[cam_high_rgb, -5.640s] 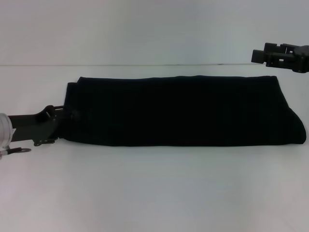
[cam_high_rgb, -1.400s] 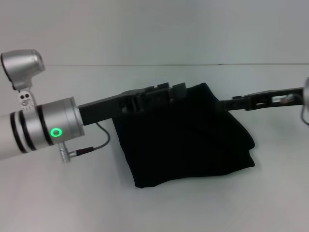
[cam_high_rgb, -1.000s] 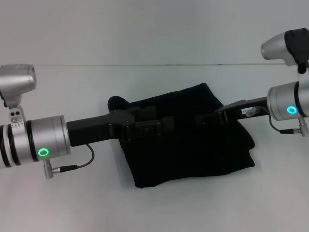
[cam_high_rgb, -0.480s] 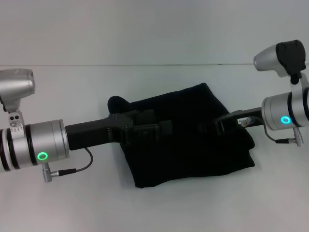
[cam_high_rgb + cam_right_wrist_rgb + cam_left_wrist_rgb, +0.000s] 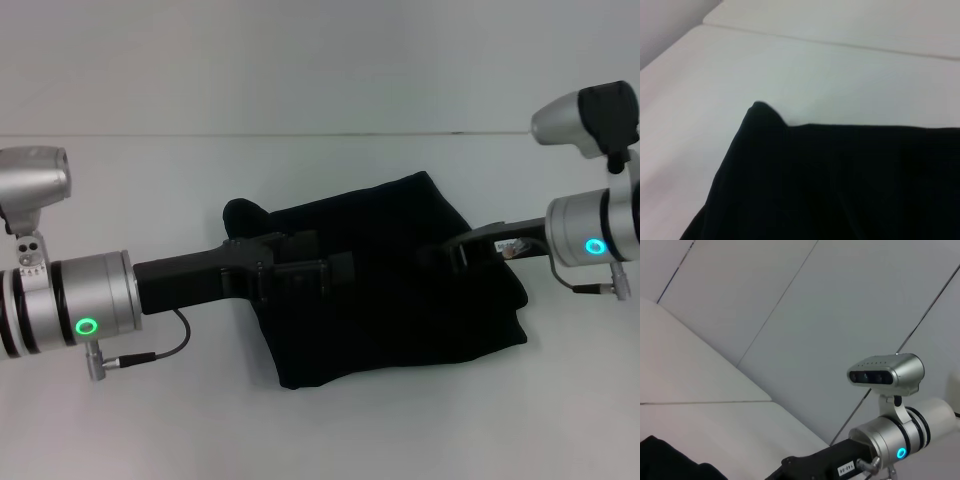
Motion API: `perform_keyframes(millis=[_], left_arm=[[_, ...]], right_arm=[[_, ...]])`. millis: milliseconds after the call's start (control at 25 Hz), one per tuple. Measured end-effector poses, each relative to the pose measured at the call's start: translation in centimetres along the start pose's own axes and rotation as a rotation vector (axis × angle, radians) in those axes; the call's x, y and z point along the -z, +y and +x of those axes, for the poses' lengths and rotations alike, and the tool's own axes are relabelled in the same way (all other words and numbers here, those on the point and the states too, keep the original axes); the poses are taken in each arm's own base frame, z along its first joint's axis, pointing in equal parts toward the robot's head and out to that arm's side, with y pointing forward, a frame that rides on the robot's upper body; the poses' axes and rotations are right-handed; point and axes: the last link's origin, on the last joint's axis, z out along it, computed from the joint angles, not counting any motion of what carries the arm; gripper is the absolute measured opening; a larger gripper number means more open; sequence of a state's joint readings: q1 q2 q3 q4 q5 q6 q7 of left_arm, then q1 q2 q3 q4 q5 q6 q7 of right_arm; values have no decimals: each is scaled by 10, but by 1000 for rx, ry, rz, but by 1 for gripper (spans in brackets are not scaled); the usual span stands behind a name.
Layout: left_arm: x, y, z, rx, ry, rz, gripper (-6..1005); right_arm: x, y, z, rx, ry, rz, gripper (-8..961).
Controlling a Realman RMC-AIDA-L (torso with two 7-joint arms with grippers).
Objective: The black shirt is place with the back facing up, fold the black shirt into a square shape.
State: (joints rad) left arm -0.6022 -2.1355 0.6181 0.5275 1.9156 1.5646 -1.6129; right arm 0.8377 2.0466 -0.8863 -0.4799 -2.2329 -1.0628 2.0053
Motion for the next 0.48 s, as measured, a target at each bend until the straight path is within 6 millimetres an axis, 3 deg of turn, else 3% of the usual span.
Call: perform_keyframes(millis=[280,480], left_arm=[[-1,1,-1,7,0,-2,932],[-3,1,-1,14,3,-9,930]], right_arm=[[21,-22,6,-78,-80,44,11],[27,-30,12,-106,-90,62,12]])
